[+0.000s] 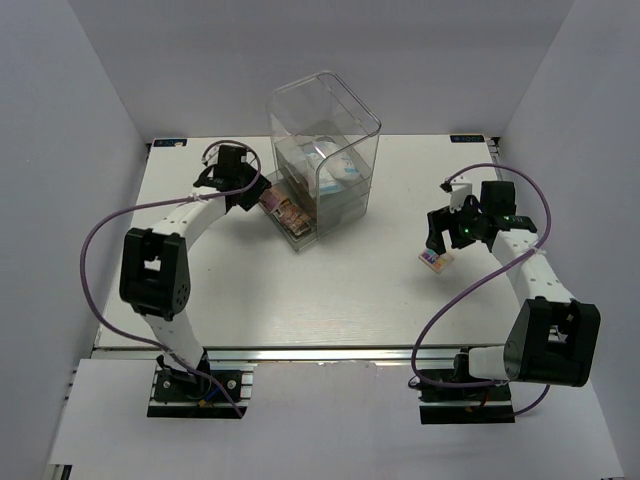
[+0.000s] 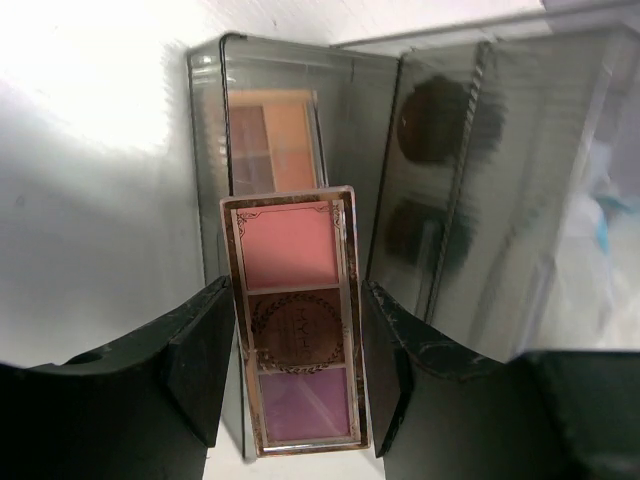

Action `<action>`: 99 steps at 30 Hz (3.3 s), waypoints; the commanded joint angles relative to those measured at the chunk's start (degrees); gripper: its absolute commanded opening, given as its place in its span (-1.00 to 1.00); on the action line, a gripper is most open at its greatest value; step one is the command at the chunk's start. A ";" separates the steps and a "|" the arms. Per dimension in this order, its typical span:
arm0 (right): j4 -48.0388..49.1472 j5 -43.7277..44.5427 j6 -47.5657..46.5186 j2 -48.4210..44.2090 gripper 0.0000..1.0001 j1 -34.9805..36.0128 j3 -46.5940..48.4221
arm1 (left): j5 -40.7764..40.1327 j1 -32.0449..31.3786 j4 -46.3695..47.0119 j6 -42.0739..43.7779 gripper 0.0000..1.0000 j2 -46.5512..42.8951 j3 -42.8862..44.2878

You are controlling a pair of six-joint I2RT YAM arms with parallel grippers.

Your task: Organize the makeup

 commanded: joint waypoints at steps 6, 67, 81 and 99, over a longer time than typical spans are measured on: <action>3.68 2.65 1.67 -2.48 0.79 0.28 -1.70 | 8.29 0.86 1.86 -1.26 -1.00 11.13 13.35; -0.79 8.98 -12.93 20.81 0.79 5.47 3.85 | 5.92 4.81 4.67 9.29 0.96 -31.06 -25.06; 2.80 13.62 -9.50 20.80 0.79 5.64 -0.03 | 6.71 4.81 5.55 8.94 0.96 -30.79 -26.37; -11.60 -11.22 -39.81 -1.24 -1.00 11.87 -2.75 | 1.01 5.25 2.56 9.73 0.96 -34.66 -28.05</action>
